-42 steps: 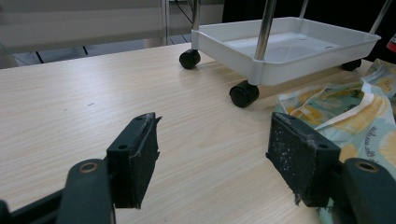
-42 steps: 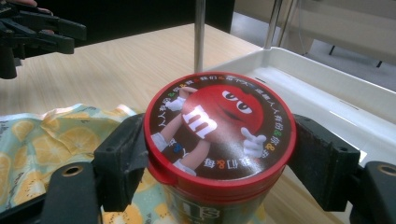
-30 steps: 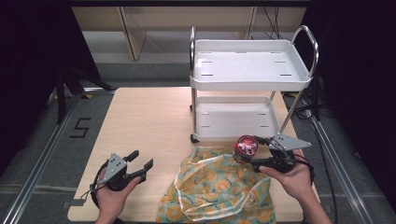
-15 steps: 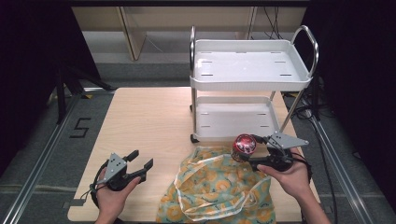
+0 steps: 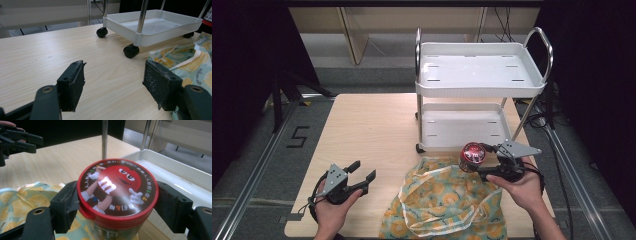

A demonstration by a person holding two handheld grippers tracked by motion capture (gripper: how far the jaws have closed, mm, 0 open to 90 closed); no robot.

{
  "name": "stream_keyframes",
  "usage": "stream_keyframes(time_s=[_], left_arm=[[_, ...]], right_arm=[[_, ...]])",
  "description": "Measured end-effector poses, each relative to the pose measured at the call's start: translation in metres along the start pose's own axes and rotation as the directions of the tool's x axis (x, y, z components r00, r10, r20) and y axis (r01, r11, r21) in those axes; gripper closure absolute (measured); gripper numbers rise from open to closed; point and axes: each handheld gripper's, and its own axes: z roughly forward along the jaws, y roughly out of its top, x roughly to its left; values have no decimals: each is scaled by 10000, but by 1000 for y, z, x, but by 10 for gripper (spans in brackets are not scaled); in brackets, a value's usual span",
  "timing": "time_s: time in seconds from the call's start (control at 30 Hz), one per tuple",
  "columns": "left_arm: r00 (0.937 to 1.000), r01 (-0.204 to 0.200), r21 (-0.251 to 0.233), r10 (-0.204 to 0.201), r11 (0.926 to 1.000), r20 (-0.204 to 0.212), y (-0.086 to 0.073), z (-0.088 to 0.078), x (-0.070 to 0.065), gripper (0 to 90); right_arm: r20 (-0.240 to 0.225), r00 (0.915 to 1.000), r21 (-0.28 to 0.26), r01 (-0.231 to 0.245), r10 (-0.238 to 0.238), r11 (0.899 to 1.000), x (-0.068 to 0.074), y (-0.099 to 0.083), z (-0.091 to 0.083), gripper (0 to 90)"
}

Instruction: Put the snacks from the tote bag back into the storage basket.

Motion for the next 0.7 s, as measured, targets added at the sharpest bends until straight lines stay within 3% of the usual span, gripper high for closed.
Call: stream_keyframes(time_s=[0.03,0.13,0.4,0.53,0.6,0.7], left_arm=[[10000,0,0,0,10000,0,0,0,0,326],[10000,-8,-7,8,10000,-20,0,0,0,325],[10000,24,-2,-24,10000,-11,0,0,0,325],[10000,43,-4,-43,10000,-31,0,0,0,325],[10000,36,-5,-36,10000,-32,0,0,0,325],[10000,40,-15,-40,10000,-40,0,0,0,325]], right_arm=[[-43,9998,83,-185,185,9998,1,0,0,262],[-40,10000,9,-13,13,10000,0,0,0,262],[-14,9996,-41,-282,282,9996,1,1,2,261],[-91,9999,-33,112,-112,9999,-2,3,3,262],[-30,9999,-51,-136,136,9999,0,3,4,262],[95,10000,-149,9,-8,9999,-2,3,5,262]])
